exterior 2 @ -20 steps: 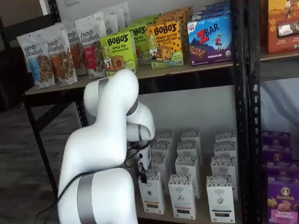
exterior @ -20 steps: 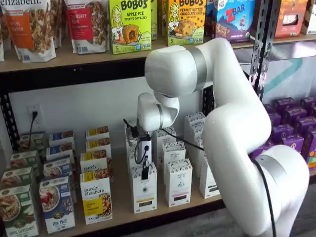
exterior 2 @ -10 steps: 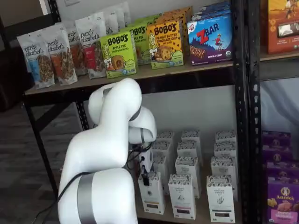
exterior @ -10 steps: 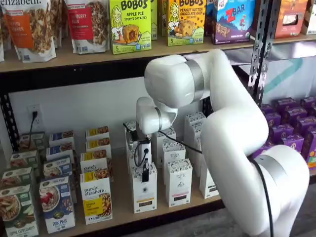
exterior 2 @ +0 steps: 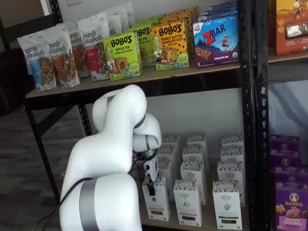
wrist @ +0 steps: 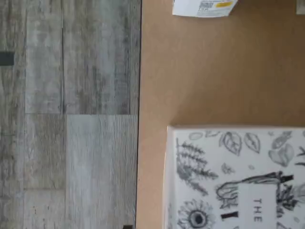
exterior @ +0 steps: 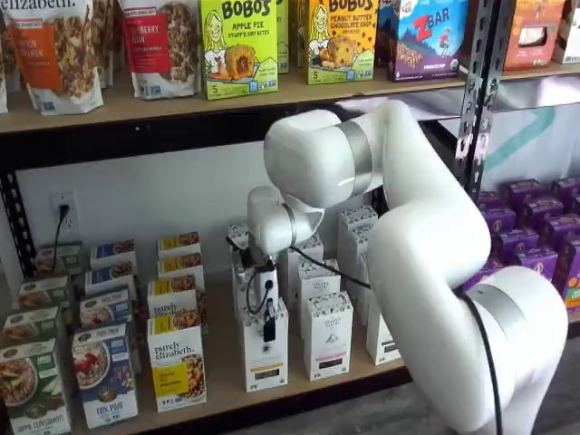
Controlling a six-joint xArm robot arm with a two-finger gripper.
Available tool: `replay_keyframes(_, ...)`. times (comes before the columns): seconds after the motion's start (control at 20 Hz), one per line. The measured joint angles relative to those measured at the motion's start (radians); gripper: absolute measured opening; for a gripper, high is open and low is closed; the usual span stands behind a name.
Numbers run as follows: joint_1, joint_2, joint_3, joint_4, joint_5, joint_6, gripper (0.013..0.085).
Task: Pick up the white box with a yellow strip in the middle, on the bottom shelf, the fourth box from the left
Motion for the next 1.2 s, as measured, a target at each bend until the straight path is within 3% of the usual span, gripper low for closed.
replay_keyframes(0.45,0.000,0.008,0.014,0.015,-0.041,-0.014,0.0850)
replay_keyframes(0.55,-0.001,0.010,0.011,0.023,-0.035,-0.020,0.0770)
replay_keyframes(0.85,-0.008,0.003,0.022,0.037,-0.028,-0.040,0.0650)
replay_keyframes(1.2,-0.009,-0.001,0.030,0.038,-0.038,-0.042,0.0650)
